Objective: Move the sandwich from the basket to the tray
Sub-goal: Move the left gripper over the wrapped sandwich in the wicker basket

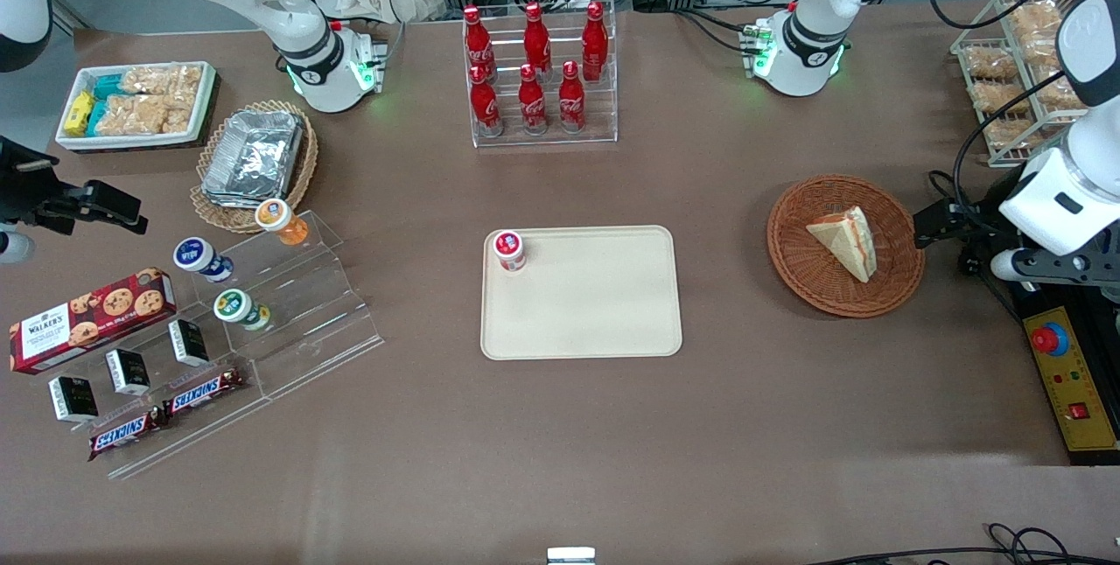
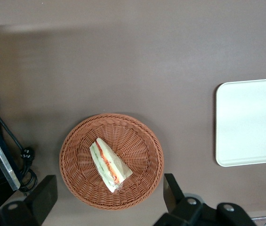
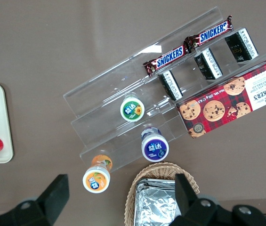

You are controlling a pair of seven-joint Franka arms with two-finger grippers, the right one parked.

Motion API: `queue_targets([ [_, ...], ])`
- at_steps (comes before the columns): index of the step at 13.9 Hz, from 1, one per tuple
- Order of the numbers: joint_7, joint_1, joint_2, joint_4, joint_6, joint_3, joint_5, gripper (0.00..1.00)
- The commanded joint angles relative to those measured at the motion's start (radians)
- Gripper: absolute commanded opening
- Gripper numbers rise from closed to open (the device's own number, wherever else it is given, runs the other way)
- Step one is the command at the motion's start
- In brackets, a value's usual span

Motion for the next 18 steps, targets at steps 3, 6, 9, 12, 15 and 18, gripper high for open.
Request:
queue_targets([
  [3, 0.004, -0.006, -0.003, 0.015, -0.021, 0.005, 0.016, 1.0],
  [6, 0.004, -0.006, -0.001, 0.015, -0.021, 0.004, 0.016, 1.0],
  [9, 0.001, -0.006, -0.006, 0.013, -0.023, 0.005, 0.016, 1.0],
  [12, 0.002, -0.006, -0.006, 0.013, -0.036, 0.005, 0.016, 1.0],
  [15, 0.004, -0.006, -0.009, 0.012, -0.073, 0.004, 0.015, 1.0],
  [18, -0.004, -0.011, -0.029, 0.004, -0.092, -0.007, 0.015, 1.0],
])
